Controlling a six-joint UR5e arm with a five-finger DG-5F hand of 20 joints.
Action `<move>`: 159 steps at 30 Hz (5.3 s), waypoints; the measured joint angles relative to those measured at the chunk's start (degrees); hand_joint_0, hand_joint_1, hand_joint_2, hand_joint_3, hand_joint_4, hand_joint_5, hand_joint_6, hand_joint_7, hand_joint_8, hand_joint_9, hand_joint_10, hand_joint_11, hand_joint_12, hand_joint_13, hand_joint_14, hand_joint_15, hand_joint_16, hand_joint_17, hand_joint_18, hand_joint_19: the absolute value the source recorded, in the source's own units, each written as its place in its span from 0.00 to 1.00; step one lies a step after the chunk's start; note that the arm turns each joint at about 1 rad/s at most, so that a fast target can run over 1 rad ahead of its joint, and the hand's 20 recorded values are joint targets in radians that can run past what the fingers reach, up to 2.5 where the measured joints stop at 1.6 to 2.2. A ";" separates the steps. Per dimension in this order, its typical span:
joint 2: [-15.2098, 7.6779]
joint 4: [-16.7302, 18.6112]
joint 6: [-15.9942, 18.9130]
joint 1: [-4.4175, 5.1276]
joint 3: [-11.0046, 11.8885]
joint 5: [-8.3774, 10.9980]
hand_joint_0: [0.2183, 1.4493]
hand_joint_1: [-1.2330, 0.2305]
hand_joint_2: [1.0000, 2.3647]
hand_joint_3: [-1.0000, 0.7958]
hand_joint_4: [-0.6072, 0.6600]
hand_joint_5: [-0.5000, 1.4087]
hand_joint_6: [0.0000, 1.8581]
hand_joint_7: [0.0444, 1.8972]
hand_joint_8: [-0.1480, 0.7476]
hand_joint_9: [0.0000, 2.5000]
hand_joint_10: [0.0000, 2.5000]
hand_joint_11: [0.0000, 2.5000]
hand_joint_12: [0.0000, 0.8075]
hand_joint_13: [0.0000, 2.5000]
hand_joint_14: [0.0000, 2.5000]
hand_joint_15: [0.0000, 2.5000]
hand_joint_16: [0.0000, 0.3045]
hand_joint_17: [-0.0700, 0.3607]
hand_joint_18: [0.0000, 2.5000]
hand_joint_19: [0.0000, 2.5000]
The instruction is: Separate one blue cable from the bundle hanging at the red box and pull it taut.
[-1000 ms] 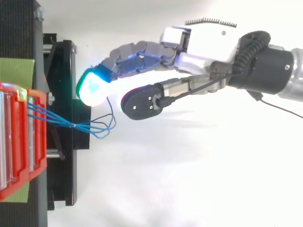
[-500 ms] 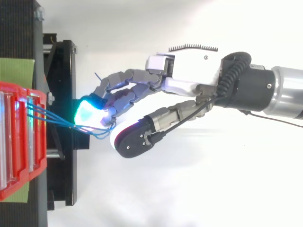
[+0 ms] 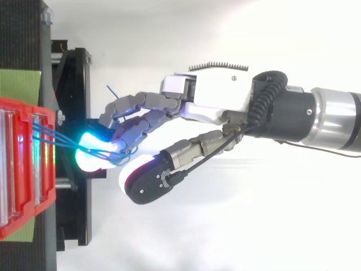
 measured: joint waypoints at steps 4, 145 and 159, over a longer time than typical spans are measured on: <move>-0.03 0.16 -0.07 0.13 0.46 0.04 0.30 0.42 0.00 0.28 0.74 0.19 0.27 0.45 0.50 0.34 0.00 0.10 0.34 0.24 0.00 0.04 0.10 0.32 0.19 0.13; 4.09 -12.04 -2.25 -1.91 5.71 -0.92 0.37 0.16 0.00 0.28 0.59 0.17 0.48 0.70 0.52 0.45 0.01 0.37 0.36 0.35 0.00 0.12 0.10 0.33 0.31 0.17; 4.05 -12.06 -2.25 -1.91 5.67 -0.89 0.33 0.34 0.00 0.31 0.55 0.17 0.47 0.71 0.54 0.46 0.01 0.34 0.37 0.35 0.00 0.13 0.11 0.34 0.31 0.19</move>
